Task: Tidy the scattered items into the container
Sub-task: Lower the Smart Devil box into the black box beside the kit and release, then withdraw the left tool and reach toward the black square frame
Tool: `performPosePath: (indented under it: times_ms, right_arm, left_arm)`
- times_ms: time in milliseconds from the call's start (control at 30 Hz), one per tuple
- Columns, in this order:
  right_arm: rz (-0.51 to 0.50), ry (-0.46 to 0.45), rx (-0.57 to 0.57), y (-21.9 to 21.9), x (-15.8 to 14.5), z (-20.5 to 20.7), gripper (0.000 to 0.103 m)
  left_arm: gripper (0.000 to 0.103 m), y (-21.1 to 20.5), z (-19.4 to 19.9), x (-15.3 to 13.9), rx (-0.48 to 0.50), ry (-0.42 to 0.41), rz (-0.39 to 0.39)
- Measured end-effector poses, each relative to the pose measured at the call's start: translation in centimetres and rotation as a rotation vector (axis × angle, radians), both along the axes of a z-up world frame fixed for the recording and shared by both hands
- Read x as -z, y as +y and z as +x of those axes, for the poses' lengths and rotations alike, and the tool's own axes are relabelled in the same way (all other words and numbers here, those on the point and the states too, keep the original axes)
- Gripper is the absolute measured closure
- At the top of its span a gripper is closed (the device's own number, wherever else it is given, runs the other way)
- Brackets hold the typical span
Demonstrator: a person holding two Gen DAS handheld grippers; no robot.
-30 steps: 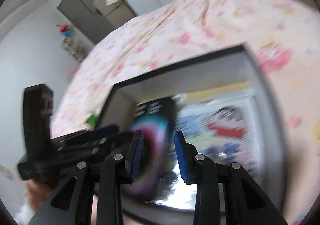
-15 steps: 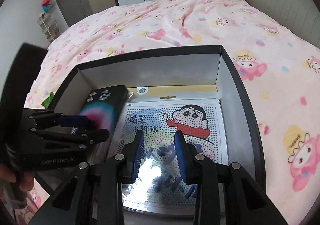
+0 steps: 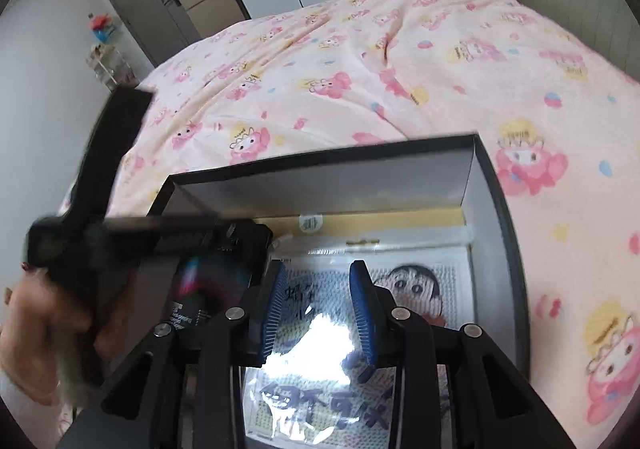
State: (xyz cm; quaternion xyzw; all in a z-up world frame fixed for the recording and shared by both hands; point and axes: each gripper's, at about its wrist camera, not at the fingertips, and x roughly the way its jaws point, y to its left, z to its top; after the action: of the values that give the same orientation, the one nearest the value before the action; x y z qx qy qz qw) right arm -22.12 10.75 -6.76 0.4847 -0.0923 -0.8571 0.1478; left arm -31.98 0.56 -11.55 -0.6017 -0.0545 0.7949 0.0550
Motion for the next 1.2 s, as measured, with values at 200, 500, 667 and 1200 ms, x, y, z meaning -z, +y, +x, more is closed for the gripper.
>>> performPosePath:
  times_ms: [200, 500, 667, 1200]
  right_arm:
    - [0.044, 0.016, 0.018, 1.8, 0.3, 2.7, 0.074]
    - [0.015, 0.043, 0.066, 3.5, -0.4, 4.0, 0.074]
    - [0.03, 0.061, 0.088, 3.8, -0.5, 5.0, 0.074]
    - [-0.013, 0.11, 0.203, 9.3, -2.0, 3.8, 0.074]
  left_arm:
    - [0.057, -0.8, -1.2, 2.4, -0.039, -0.089, -0.003]
    - [0.058, -1.1, 2.0, -0.4, -0.031, -0.047, 0.107]
    - [0.056, 0.8, 5.9, -0.9, 0.048, -0.088, 0.251]
    - [0.045, 2.5, 4.4, -0.8, 0.089, -0.09, 0.222]
